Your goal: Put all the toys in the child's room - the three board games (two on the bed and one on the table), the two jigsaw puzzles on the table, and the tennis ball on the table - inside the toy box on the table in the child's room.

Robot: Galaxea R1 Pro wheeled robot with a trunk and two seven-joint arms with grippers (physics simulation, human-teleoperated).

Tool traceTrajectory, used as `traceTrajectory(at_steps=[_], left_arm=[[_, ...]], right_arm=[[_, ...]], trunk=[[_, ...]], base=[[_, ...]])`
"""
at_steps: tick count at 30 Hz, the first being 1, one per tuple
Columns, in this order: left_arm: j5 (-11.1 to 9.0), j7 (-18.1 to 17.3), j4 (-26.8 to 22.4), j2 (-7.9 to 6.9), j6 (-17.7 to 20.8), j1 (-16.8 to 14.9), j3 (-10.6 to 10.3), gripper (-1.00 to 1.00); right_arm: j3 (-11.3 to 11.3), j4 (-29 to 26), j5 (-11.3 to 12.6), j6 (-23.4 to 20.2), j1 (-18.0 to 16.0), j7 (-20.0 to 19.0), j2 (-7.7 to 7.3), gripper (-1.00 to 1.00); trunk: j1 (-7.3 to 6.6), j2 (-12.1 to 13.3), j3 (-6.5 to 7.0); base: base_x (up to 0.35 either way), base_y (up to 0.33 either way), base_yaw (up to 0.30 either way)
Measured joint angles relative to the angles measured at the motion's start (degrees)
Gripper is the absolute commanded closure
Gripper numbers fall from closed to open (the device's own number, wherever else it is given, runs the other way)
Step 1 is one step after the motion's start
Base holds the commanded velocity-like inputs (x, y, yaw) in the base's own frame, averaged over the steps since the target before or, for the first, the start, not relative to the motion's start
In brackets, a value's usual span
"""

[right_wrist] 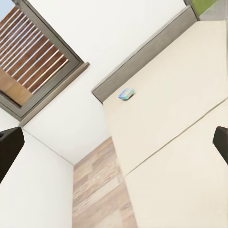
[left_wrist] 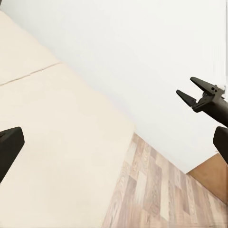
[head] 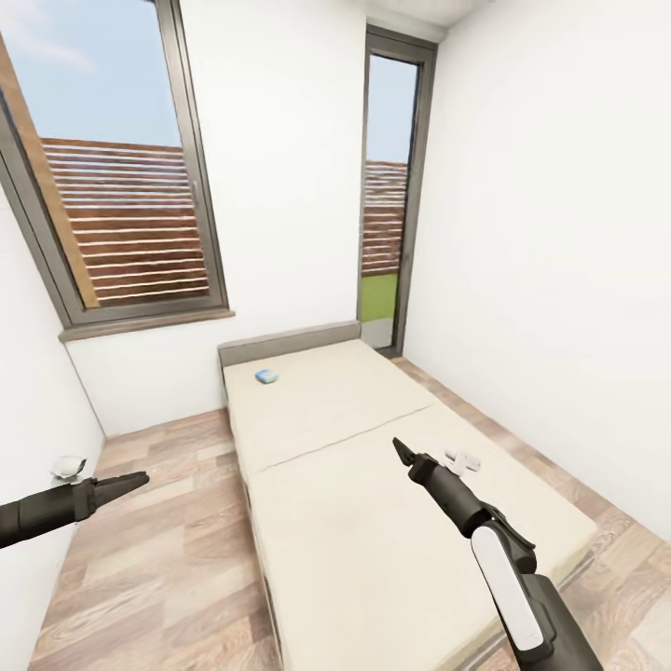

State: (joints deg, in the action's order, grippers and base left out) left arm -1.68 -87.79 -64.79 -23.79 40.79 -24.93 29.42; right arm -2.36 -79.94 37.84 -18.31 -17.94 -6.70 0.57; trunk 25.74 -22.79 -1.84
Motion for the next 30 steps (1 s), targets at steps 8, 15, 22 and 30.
traceTrajectory(at_steps=[8, 15, 22, 30], left_arm=[[-0.05, -0.07, 0.0, 0.0, 0.0, 0.0, 0.0, -1.0], [-0.04, -0.14, 0.0, -0.03, 0.0, -0.01, 0.0, -1.0], [-0.06, -0.14, 0.0, -0.03, 0.0, -0.02, 0.11, -1.0], [-0.07, -0.13, 0.01, -0.01, 0.0, -0.03, 0.63, -1.0]], right_arm=[[0.0, 0.01, 0.05, 0.0, -0.02, 0.0, 0.01, -1.0], [0.0, 0.07, 0.05, -0.01, -0.03, 0.0, 0.01, -1.0], [0.0, 0.04, 0.05, -0.02, -0.04, 0.01, 0.01, -1.0], [0.0, 0.05, 0.05, -0.04, -0.04, 0.02, 0.01, -1.0]], trunk=[[0.01, 0.0, 0.47], [0.02, -0.02, 0.85], [0.02, -0.06, 1.22], [0.02, -0.09, 1.65]], base=[[0.03, 0.269, -0.22], [-0.029, 0.273, -0.222], [-0.014, 0.187, -0.223], [-0.001, 0.059, -0.223]])
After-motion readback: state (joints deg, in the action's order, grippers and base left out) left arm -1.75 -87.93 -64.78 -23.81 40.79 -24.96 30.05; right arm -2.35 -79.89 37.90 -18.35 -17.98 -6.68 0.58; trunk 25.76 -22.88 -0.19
